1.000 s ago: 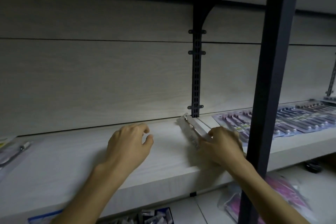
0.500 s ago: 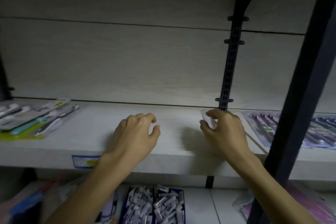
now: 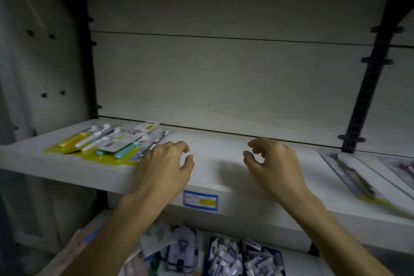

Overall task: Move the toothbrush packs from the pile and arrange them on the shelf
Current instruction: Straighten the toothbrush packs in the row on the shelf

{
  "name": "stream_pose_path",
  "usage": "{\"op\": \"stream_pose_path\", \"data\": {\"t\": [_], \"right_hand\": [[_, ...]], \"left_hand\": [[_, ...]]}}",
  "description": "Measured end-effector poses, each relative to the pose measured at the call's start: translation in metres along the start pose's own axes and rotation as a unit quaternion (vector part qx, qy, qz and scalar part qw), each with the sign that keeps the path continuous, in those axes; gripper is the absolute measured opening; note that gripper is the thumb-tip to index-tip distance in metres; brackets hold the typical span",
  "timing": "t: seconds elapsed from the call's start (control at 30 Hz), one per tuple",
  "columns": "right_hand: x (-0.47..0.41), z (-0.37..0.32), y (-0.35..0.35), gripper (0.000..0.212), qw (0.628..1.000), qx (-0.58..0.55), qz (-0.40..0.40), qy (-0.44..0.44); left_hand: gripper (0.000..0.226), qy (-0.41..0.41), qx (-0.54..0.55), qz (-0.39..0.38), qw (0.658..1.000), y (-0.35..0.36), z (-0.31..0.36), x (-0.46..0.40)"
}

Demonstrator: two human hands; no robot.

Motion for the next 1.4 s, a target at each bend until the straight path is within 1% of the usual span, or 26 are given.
{"op": "stream_pose_path", "data": {"t": [0.1,0.23,0.33,0.43,0.6,0.7,0.8,0.83,0.93,1.0,1.17,1.4], "right_hand": [[-0.001,-0.041,0.034,0.033,1.000,-0.014,-0.010,-0.006],[0.002,-0.097,0.080,0.033,0.999,-0.024,-0.023,-0.007],[0.005,-0.131,0.111,0.031,1.000,-0.018,-0.021,0.003],[0.009,-0.155,0.135,0.030,1.000,-0.013,-0.013,0.010],[0.011,-0.178,0.158,0.030,0.999,0.023,0.003,0.032],[0.008,-0.180,0.169,0.034,0.996,0.077,0.011,0.041],[0.010,-0.177,0.178,0.042,0.991,0.113,-0.022,0.064],[0.011,-0.175,0.180,0.042,0.990,0.120,-0.029,0.067],[0.014,-0.175,0.180,0.042,0.987,0.140,-0.042,0.071],[0.014,-0.175,0.179,0.039,0.987,0.141,-0.035,0.071],[0.016,-0.172,0.177,0.032,0.987,0.136,-0.010,0.087],[0.015,-0.167,0.174,0.026,0.981,0.157,-0.004,0.117]], "left_hand": [[0.030,-0.015,-0.004,0.008,1.000,-0.014,-0.050,-0.009],[0.024,-0.015,-0.015,0.004,1.000,-0.029,-0.114,-0.026],[0.028,-0.013,-0.010,0.008,1.000,-0.037,-0.152,-0.040],[0.032,0.004,-0.009,-0.017,1.000,-0.035,-0.177,-0.046],[0.038,0.053,-0.002,-0.042,0.998,-0.027,-0.190,-0.049],[0.049,0.052,0.025,-0.035,0.998,-0.021,-0.196,-0.052],[0.059,0.032,0.034,-0.050,0.998,-0.013,-0.199,-0.053],[0.060,0.023,0.043,-0.052,0.997,-0.011,-0.199,-0.053],[0.057,-0.004,0.099,-0.031,0.995,-0.009,-0.202,-0.052],[0.057,-0.018,0.121,-0.022,0.992,-0.008,-0.205,-0.050],[0.051,-0.019,0.136,-0.014,0.990,-0.008,-0.209,-0.048],[0.042,-0.020,0.145,0.012,0.989,-0.009,-0.208,-0.048]]}}
Point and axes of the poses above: each hand's wrist, its own x-axis away from the middle knuckle, its own y-axis out of the palm, z = x × y, the point moved 4 cm from there along -x, towards the middle knuckle, and after that the axes turned 8 degrees about z, right-handed, at the moved point
